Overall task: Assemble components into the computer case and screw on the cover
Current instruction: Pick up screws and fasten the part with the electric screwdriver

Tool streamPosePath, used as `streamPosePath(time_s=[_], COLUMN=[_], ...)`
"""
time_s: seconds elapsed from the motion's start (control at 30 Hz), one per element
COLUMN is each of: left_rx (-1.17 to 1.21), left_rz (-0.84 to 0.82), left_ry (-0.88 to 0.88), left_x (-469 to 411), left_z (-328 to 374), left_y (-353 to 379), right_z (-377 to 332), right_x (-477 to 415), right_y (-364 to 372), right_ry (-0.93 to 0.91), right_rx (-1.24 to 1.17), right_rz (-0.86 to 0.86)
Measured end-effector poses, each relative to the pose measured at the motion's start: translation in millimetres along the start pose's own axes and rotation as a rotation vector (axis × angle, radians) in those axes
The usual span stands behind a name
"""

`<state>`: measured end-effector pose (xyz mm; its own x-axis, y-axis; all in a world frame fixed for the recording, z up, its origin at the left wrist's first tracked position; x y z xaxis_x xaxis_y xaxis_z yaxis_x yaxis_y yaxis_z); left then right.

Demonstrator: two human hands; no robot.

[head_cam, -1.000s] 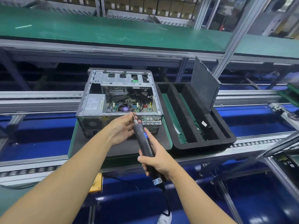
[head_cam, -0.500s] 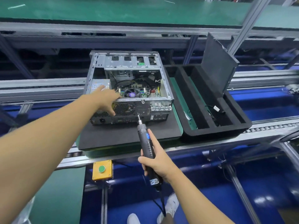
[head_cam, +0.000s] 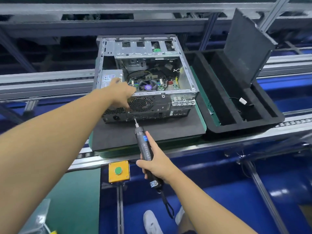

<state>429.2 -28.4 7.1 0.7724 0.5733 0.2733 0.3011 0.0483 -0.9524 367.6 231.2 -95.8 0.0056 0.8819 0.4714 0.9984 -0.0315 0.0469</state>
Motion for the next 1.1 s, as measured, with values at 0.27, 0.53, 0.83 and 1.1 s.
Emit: streamPosePath(time_s=[0.27, 0.53, 0.83, 1.1], left_rx=[0.064, 0.093, 0.111, 0.083], left_rz=[0.011, 0.013, 0.022, 0.031], left_ry=[0.000, -0.013, -0.005, 0.012], left_x=[5.7, 7.3, 6.2, 3.0], left_z=[3.6, 4.6, 3.4, 0.8], left_y=[-3.7, -5.5, -4.4, 0.1], right_z=[0.2, -3.4, -5.6, -8.5], right_x=[-13.7, -21.8, -23.7, -22.9], right_y=[10.8, 14.3, 11.8, 23.6], right_ry=[-0.028, -0.067, -0.059, -0.052], right_rx=[0.076, 0.133, 0.173, 0.102], right_rz=[0.041, 0.082, 0.078, 0.104])
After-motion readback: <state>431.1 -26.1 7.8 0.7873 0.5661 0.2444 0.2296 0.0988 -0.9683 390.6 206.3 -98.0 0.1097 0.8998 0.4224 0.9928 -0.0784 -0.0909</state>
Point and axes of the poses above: each hand's wrist, its own x-axis away from the middle knuckle, its own y-axis out of the palm, z = x × y, the point moved 3 cm from there along -x, towards the middle knuckle, and after that the axes turned 2 degrees about y, right-handed, at the moved point
